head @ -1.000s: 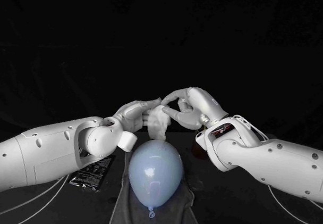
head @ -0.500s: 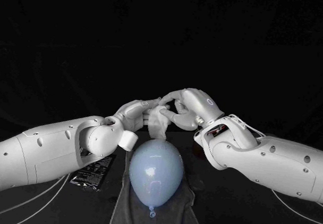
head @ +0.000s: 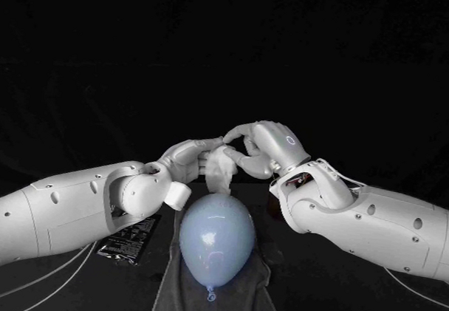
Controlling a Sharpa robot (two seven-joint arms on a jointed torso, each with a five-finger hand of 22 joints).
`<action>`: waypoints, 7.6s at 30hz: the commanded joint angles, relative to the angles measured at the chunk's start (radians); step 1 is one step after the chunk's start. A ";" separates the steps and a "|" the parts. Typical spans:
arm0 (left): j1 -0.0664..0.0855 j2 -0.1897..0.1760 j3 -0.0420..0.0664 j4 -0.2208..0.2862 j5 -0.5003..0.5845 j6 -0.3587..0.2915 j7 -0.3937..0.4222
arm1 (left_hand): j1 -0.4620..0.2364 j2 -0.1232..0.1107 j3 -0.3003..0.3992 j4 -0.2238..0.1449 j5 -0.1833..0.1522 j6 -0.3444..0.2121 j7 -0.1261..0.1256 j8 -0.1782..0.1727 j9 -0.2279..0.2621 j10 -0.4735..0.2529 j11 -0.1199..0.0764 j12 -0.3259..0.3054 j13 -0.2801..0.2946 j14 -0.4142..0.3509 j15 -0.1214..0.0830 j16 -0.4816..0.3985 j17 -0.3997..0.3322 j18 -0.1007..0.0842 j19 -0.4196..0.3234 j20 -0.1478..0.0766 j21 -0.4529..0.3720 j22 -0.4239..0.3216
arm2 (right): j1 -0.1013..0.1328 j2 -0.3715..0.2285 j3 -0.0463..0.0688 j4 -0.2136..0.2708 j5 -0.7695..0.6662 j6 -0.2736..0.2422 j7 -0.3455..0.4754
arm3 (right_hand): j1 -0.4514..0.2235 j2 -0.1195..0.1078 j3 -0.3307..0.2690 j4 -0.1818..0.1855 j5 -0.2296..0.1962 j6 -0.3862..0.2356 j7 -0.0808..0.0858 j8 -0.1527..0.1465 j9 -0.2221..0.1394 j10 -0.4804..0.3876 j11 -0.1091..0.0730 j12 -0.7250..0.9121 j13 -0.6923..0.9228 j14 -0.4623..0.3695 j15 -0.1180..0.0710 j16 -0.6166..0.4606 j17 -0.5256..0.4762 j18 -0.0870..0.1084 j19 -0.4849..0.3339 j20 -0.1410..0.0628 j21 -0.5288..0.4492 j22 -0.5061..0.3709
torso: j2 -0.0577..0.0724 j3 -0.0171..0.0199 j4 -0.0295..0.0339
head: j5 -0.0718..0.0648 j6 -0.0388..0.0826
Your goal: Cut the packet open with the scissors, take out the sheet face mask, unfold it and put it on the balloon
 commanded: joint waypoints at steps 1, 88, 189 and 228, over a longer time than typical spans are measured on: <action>0.001 0.001 0.001 0.003 0.013 0.009 -0.006 | -0.010 0.000 0.006 -0.001 0.003 0.008 0.002 0.004 0.001 0.008 0.000 -0.003 0.001 0.001 -0.006 -0.002 0.001 0.019 0.006 0.001 -0.003 0.001 | -0.004 0.007 0.001 -0.007 -0.064 -0.018 -0.046 | -0.003 -0.007 -0.004 0.001 -0.003 0.001 -0.001 -0.002 0.000 0.000 0.007 -0.003 0.078 0.103 0.006 0.005 0.263 -0.003 -0.001 0.001 -0.001 0.166 | 0.000 0.0000 0.0005 | 0.002 -0.001; 0.001 0.009 0.002 -0.022 0.045 -0.003 -0.062 | -0.144 0.012 0.049 -0.005 0.003 0.003 0.011 -0.015 -0.003 -0.013 0.009 -0.009 -0.003 -0.007 -0.001 -0.004 0.001 0.035 0.056 0.001 0.007 0.005 | -0.019 -0.026 0.000 0.047 -0.138 0.076 -0.002 | -0.025 -0.032 0.125 0.092 -0.004 -0.111 -0.011 0.049 0.145 0.084 -0.003 0.099 0.191 0.103 -0.003 0.005 0.263 -0.024 0.038 -0.010 0.115 0.194 | 0.000 -0.0016 0.0002 | 0.010 -0.013; 0.001 0.014 0.002 -0.002 0.037 0.002 -0.067 | -0.153 0.029 0.090 0.015 0.003 0.045 -0.005 -0.014 -0.001 0.025 -0.006 -0.001 0.001 0.012 -0.012 0.004 0.006 0.043 0.070 0.001 0.006 0.003 | -0.054 0.035 -0.001 -0.025 -0.259 -0.066 -0.233 | 0.091 -0.027 0.138 0.108 -0.004 0.094 -0.062 0.123 0.127 0.110 -0.048 0.133 0.219 0.103 -0.041 0.005 0.263 -0.035 0.063 -0.039 0.179 0.211 | 0.000 0.0005 -0.0005 | 0.013 -0.023; 0.001 0.016 0.002 -0.023 0.016 -0.019 -0.064 | -0.125 0.018 0.086 0.023 0.003 0.045 -0.004 -0.016 0.000 0.025 -0.005 -0.005 0.000 0.010 -0.011 0.001 0.006 0.045 0.076 0.001 0.006 0.004 | -0.053 0.005 0.000 0.035 -0.073 -0.119 -0.078 | -0.015 -0.090 0.082 0.155 -0.004 -0.065 -0.003 0.047 0.110 0.083 0.002 0.082 0.191 0.103 -0.001 0.005 0.263 -0.027 0.041 -0.015 0.122 0.195 | 0.001 -0.0015 0.0009 | 0.013 -0.019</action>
